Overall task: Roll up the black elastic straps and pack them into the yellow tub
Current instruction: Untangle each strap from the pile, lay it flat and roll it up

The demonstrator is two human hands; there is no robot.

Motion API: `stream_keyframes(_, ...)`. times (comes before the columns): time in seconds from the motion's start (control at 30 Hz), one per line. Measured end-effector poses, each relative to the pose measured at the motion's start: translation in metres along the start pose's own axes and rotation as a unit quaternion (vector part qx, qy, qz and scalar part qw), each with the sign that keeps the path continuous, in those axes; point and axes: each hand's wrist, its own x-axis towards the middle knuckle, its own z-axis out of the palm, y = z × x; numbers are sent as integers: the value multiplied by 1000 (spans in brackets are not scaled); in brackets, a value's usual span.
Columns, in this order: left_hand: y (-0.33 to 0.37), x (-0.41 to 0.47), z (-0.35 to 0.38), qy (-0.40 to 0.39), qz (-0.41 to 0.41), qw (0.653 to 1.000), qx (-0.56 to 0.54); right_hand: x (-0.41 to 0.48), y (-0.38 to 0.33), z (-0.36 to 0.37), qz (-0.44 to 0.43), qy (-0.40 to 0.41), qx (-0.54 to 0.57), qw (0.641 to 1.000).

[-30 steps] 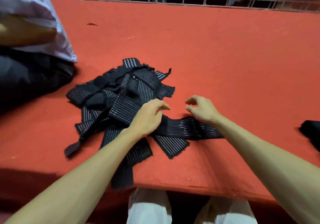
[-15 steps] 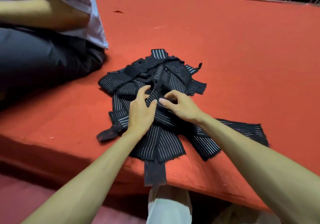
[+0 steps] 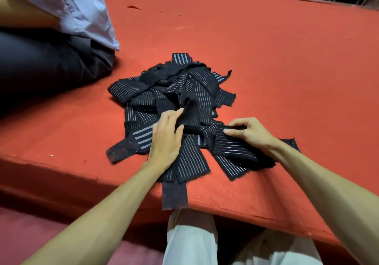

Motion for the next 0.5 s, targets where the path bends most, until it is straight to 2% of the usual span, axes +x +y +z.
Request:
stream_keyframes(0.07,7,-3,4,50,22,994,93,-5,-5,-8,5,7,17,1000)
stream_keyframes(0.13,24,-4,6,81,67,987,119,-9,-14,-15,-3,11,33,999)
stream_keyframes(0.17,34,-4,8,73,93,987,111,-13,-19,-19,-9,11,43,999)
stream_keyframes(0.23,56,-3,12,5,115,992,55,-18,-27,-24,-19,3,54,998)
stream_keyframes(0.3,78,-3,16,-76,72,994,-38,-25,-34,-30,-28,2,65,997)
stream_keyframes(0.33,91,-3,19,-90,46,991,-86,-32,-36,-35,-31,11,73,997)
stream_keyframes(0.4,110,-4,23,-61,20,989,-133,-42,-38,-44,-42,42,71,996)
stream_keyframes(0.5,133,-1,23,-9,12,988,-154,-52,-39,-57,-70,162,-22,984)
